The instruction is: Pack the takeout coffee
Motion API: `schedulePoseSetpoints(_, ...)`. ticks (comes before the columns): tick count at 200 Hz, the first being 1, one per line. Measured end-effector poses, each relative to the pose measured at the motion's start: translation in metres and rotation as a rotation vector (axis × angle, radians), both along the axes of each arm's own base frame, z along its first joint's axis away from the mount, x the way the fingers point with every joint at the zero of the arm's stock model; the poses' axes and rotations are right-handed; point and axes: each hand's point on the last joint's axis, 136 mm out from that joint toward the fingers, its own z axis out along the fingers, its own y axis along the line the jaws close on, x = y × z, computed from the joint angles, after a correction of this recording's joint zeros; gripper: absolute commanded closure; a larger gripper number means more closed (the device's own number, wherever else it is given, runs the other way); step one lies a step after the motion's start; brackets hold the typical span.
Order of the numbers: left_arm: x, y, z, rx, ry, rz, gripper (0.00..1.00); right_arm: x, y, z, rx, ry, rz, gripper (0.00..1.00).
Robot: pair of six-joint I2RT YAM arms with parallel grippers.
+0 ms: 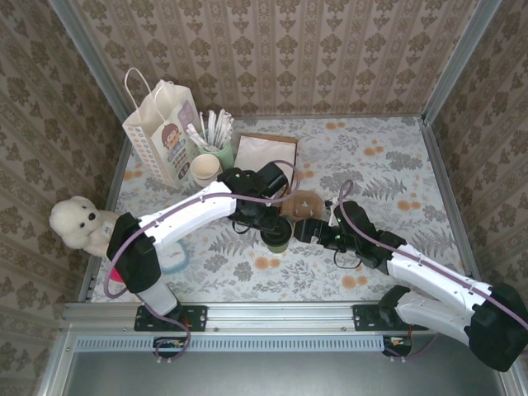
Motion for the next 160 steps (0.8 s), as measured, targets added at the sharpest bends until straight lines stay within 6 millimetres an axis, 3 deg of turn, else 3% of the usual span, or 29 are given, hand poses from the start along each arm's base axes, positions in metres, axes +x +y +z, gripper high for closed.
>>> schedulePoseSetpoints(160, 0.005, -0.005, -0.009, -0.031, -0.010, 0.006, 1.00, -0.004, 0.006, -0.017, -0.017, 0.068, 0.033, 0.08)
